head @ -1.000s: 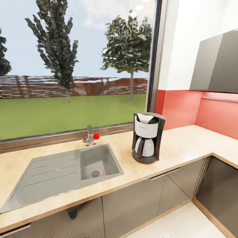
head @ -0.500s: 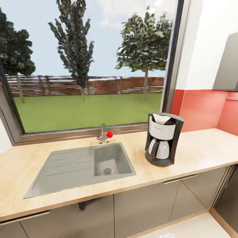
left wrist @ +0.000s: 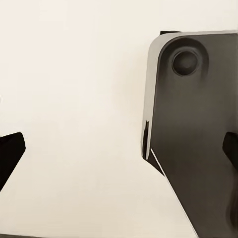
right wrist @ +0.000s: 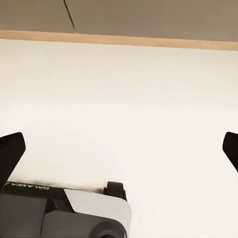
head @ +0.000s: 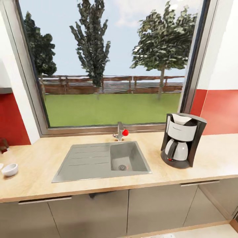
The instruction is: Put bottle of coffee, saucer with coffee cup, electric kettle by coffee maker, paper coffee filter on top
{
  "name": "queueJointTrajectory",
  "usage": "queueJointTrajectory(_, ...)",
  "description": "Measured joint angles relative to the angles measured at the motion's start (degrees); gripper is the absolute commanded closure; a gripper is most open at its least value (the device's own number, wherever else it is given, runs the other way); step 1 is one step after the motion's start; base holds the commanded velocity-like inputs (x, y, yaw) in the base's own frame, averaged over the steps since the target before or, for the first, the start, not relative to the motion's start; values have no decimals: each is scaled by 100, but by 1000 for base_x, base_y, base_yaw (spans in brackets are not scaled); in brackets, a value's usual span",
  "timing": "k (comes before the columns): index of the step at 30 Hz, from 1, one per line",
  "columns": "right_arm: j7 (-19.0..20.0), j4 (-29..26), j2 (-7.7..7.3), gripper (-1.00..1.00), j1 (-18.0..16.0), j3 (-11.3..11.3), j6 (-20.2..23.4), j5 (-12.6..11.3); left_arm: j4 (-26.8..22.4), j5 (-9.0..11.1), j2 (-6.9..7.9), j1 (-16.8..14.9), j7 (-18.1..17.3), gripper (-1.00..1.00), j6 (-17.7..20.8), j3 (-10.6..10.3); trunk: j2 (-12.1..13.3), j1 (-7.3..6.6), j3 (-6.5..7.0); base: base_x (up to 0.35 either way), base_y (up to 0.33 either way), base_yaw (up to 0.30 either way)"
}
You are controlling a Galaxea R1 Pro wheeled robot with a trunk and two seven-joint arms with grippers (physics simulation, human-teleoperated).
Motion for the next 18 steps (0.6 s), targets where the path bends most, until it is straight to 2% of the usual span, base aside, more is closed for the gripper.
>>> queueJointTrajectory(10,0,4,-7,-100,9,-1,8,0,-24,0,0,0,0,-100,-5,1,0,0,-44,-257,222,257)
queueJointTrajectory(18,7,2,-10,-100,46,0,8,1,-40,0,8,0,-5,-100,-17,1,0,-3,-97,-10,302,211)
